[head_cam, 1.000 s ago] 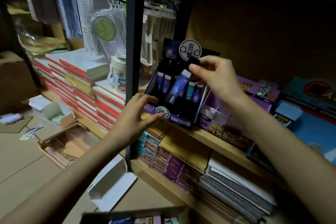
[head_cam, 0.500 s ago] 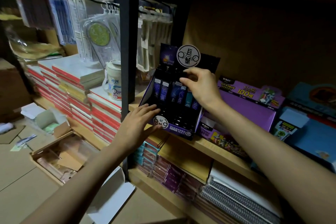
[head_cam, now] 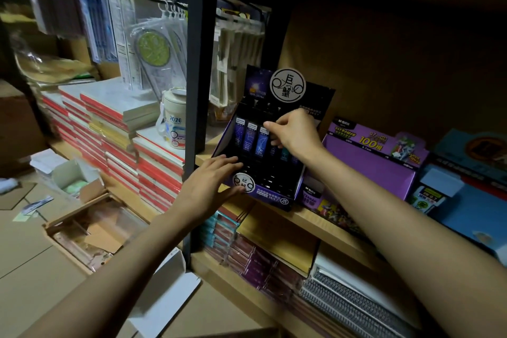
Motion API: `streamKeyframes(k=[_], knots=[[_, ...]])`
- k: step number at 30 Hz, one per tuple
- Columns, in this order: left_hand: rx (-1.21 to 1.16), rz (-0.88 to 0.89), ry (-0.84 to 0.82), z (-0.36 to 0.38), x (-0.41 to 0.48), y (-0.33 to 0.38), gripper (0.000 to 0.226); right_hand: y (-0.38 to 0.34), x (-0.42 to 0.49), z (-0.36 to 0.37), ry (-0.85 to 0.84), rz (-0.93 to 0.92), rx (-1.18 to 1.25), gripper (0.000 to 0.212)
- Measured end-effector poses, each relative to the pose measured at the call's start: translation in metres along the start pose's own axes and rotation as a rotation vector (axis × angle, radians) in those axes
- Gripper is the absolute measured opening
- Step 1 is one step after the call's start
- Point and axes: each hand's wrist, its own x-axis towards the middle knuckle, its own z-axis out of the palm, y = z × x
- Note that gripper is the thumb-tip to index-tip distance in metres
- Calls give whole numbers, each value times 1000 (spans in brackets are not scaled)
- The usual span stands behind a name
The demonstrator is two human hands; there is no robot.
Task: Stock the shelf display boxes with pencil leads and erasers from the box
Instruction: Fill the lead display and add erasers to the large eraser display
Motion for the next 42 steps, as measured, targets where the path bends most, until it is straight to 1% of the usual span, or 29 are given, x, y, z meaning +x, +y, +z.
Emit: streamKeyframes(k=[3, 4, 7, 9, 10, 12, 14, 17, 18, 22, 24, 27, 29, 30, 32, 33, 35, 36, 37, 39, 40, 42], knots=[[107, 41, -68, -11, 0, 4, 56, -4, -6, -5, -43, -3, -151, 34], [120, 62, -52, -16, -4, 8, 54, -5, -11, -9, -39, -17, -168, 34], [51, 119, 84, -27, -28, 19, 40, -7, -38, -26, -38, -129, -219, 25], [-42, 52, 76, -27, -52, 23, 32, -3, -67, -34, -80, -220, -234, 19], [-102, -10, 32, -23, -66, 24, 27, 1, -83, -36, -118, -250, -219, 21], [-190, -155, -126, -8, -98, 22, 19, 13, -121, -37, -216, -268, -195, 23], [-225, -305, -281, 16, -136, 16, 21, 31, -157, -33, -316, -258, -228, 22], [-319, -522, -462, 58, -199, 4, 24, 65, -206, -14, -453, -190, -269, 21], [-351, -584, -494, 72, -219, 0, 25, 77, -220, -4, -499, -169, -268, 20], [-415, -788, -475, 126, -293, -7, 31, 133, -267, 46, -687, -49, -269, 18], [-420, -889, -463, 150, -324, -5, 31, 162, -287, 74, -759, 34, -293, 16], [-368, -948, -473, 179, -361, 1, 32, 205, -319, 112, -825, 215, -294, 15], [-301, -941, -486, 190, -382, 4, 38, 229, -341, 133, -892, 339, -271, 13], [-263, -928, -478, 194, -390, 4, 42, 238, -351, 141, -904, 398, -257, 18], [-143, -900, -453, 200, -400, -3, 53, 256, -368, 156, -851, 538, -244, 38], [-71, -884, -456, 201, -403, -8, 59, 265, -375, 163, -813, 627, -250, 42], [41, -839, -475, 205, -403, -21, 66, 276, -391, 175, -756, 819, -286, 41], [76, -819, -480, 207, -401, -28, 66, 277, -397, 181, -720, 917, -286, 33], [100, -809, -483, 209, -398, -36, 66, 277, -403, 187, -694, 1001, -234, 27], [129, -805, -510, 213, -393, -49, 63, 280, -412, 204, -570, 1123, -165, 61], [130, -806, -536, 216, -393, -54, 61, 279, -415, 211, -500, 1145, -170, 70], [110, -796, -578, 222, -395, -61, 60, 273, -417, 224, -401, 1148, -205, 75]])
